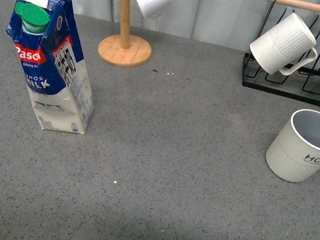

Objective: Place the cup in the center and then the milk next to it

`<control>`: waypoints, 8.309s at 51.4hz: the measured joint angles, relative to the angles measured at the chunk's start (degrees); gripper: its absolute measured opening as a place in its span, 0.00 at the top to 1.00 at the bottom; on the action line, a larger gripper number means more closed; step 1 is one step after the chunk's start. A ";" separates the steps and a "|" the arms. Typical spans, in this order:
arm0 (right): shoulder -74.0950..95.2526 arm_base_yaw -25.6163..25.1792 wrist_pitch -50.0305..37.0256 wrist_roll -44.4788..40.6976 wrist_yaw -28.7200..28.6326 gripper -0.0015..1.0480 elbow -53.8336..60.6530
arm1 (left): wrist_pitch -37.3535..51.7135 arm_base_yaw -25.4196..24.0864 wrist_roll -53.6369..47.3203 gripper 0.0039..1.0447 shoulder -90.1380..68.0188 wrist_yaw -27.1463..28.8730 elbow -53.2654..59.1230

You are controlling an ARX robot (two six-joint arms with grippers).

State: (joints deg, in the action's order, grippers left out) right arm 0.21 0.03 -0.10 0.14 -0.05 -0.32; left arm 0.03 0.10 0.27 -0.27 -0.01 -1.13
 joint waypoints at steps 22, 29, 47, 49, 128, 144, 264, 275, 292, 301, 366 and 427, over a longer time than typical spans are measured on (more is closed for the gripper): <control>18.84 1.18 -5.99 -9.14 11.50 0.09 -3.41 | 0.00 0.00 -0.02 0.06 0.04 0.02 0.00; 36.15 -0.42 -15.67 -9.01 5.53 0.09 -7.87 | 0.00 0.00 -0.02 0.06 0.04 0.02 0.00; 81.94 1.20 -20.70 -8.57 2.19 0.09 -26.84 | 0.00 0.00 -0.02 0.06 0.04 0.00 0.00; 84.98 1.60 -20.26 -8.57 2.89 0.09 -28.55 | 0.00 0.00 -0.02 0.06 0.04 0.02 0.00; 107.80 2.38 1.29 2.16 8.52 0.99 -52.81 | 0.00 0.00 -0.02 0.06 0.04 0.02 0.00; 104.39 6.12 4.13 7.13 5.51 0.99 -53.57 | 0.00 0.00 -0.02 0.06 0.04 0.02 0.00; 85.07 12.39 -67.10 0.24 12.63 0.77 -17.53 | 0.00 0.00 -0.02 0.06 0.09 0.02 0.00; 76.61 9.42 -64.52 -0.15 9.20 0.99 -10.97 | 0.00 0.00 -0.02 0.06 0.09 0.07 0.00; 60.30 5.25 -55.08 -0.13 5.25 0.99 -3.93 | 0.00 0.00 -0.02 0.06 0.09 0.02 0.00; 53.02 1.20 -49.62 -0.13 0.46 0.99 -2.16 | 0.00 0.00 -0.02 0.06 0.09 0.04 0.00; 5.33 0.11 -4.11 -0.13 0.13 0.99 0.00 | 0.00 0.00 -0.02 0.06 0.09 0.00 0.00; 0.04 0.11 0.02 -0.13 -0.02 0.09 0.00 | 0.00 0.00 -0.02 0.06 0.09 0.00 0.00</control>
State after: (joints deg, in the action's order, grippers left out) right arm 0.25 0.14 -0.08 0.01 -0.08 -0.32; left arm 0.03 0.10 0.25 -0.19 -0.01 -1.13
